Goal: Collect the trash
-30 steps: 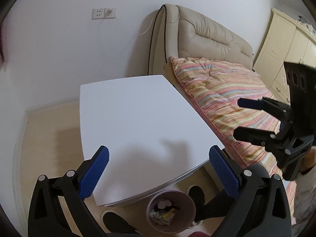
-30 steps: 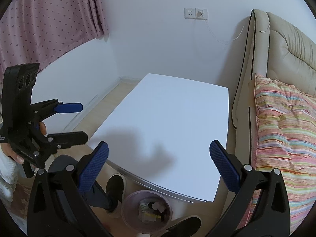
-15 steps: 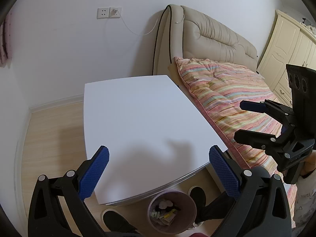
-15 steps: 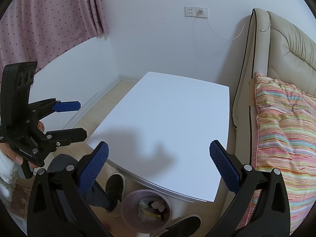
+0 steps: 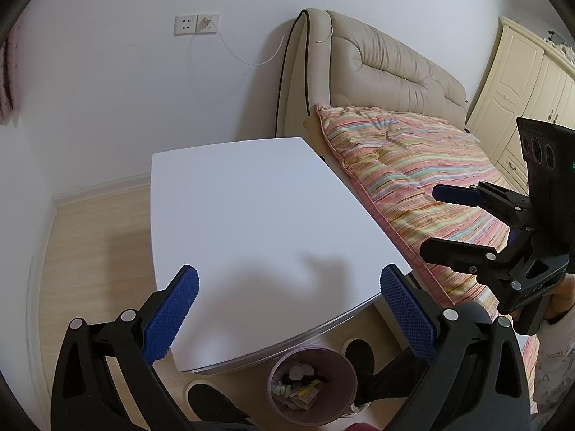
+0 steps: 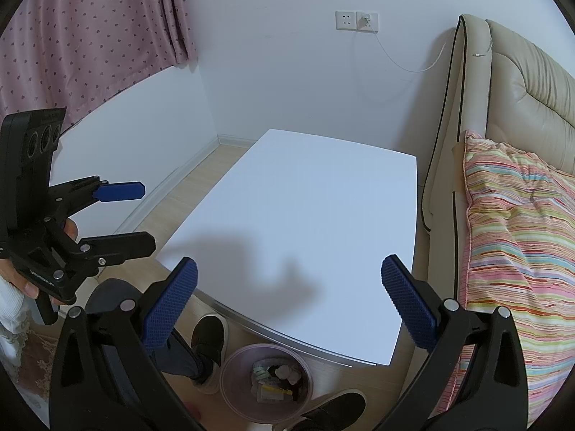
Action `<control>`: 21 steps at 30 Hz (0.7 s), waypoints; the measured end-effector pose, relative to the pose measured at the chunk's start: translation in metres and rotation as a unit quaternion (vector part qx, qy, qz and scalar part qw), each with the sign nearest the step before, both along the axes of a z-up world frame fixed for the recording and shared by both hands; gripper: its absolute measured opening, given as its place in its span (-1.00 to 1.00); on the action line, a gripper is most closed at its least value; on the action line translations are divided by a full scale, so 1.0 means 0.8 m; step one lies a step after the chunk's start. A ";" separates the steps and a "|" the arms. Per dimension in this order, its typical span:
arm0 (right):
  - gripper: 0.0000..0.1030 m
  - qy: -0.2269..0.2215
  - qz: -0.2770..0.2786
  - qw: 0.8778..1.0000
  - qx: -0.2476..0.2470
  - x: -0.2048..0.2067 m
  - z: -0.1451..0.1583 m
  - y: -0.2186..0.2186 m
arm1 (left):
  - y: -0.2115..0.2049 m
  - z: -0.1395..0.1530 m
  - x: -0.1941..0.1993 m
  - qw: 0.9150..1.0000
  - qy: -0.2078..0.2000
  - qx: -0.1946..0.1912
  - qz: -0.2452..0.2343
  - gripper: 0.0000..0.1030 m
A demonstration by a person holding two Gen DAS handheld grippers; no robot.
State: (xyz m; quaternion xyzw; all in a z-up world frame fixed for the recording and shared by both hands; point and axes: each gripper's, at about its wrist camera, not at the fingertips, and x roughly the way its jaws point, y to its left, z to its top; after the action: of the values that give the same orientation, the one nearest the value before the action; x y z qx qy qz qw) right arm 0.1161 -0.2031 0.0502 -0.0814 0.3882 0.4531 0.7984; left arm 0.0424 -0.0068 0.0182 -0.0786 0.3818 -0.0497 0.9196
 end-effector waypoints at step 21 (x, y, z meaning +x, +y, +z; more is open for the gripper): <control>0.94 0.002 -0.001 1.000 -0.002 0.002 -0.004 -0.002 | -0.002 -0.002 0.001 1.000 0.002 -0.001 -0.003 0.88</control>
State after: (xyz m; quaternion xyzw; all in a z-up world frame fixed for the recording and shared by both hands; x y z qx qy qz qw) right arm 0.1175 -0.2051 0.0467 -0.0820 0.3908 0.4514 0.7980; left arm 0.0435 -0.0084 0.0164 -0.0785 0.3842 -0.0525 0.9184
